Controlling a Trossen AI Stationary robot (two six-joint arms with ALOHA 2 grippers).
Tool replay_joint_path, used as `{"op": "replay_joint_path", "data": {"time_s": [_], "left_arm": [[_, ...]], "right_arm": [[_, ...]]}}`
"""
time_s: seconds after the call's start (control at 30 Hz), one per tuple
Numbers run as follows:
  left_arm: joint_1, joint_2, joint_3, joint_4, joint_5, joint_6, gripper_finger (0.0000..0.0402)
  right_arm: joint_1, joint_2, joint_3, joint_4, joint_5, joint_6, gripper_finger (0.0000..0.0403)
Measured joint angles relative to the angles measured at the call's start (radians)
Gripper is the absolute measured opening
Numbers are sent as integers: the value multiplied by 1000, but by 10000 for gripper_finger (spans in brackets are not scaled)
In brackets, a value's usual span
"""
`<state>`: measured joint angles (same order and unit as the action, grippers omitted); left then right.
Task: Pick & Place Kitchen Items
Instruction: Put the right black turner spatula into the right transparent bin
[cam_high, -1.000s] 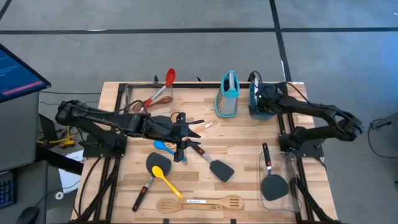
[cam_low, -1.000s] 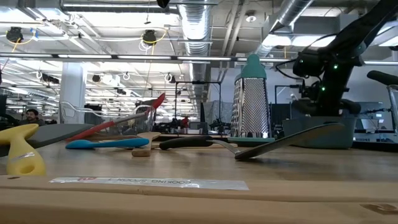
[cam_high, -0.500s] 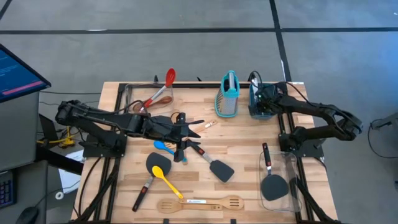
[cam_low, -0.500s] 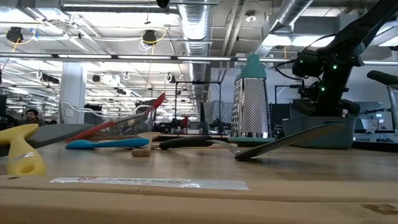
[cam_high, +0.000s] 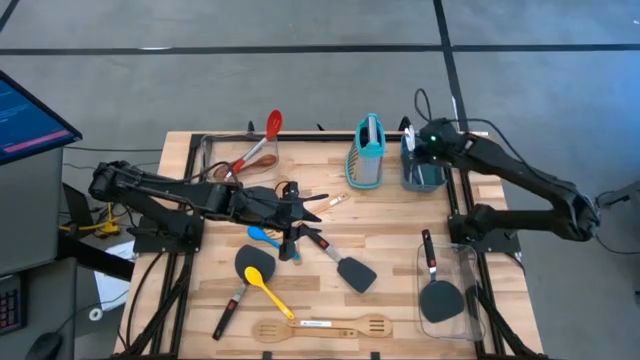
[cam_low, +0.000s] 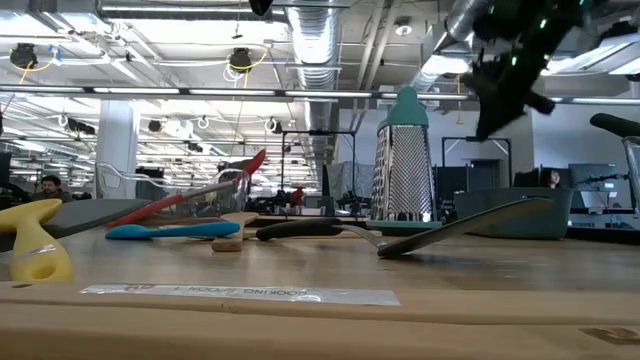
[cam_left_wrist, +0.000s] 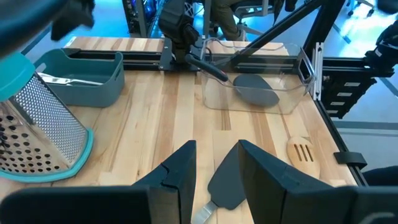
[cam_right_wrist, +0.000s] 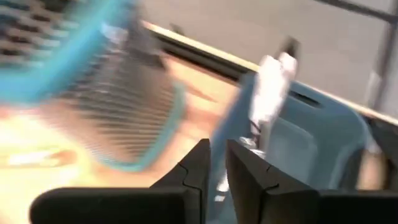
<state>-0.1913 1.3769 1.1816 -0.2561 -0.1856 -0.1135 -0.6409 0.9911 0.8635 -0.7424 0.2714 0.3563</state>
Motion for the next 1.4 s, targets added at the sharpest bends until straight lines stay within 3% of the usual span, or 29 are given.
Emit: {"op": "replay_joint_path", "data": {"time_s": [0.17,0.3,0.5,0.67,0.93,1.27,1.4], "left_arm": [[0,0,0,-16,0,0,104],[-20,0,0,-21,-1,-3,104],[-81,0,0,-23,1,65,104],[-150,-21,-71,-24,-1,182,104],[-213,-188,-322,120,0,133,104],[-171,-525,-690,348,-85,62,104],[-158,-634,-780,355,-94,24,104]], "right_arm": [[182,-120,22,-13,-93,0,31],[386,-222,-14,13,-93,0,13],[666,-360,-171,278,-81,27,2],[824,-400,-302,510,-13,27,3],[939,-331,-332,549,166,1,1],[946,-116,-319,697,187,-45,1],[942,-2,-262,691,281,-75,1]]}}
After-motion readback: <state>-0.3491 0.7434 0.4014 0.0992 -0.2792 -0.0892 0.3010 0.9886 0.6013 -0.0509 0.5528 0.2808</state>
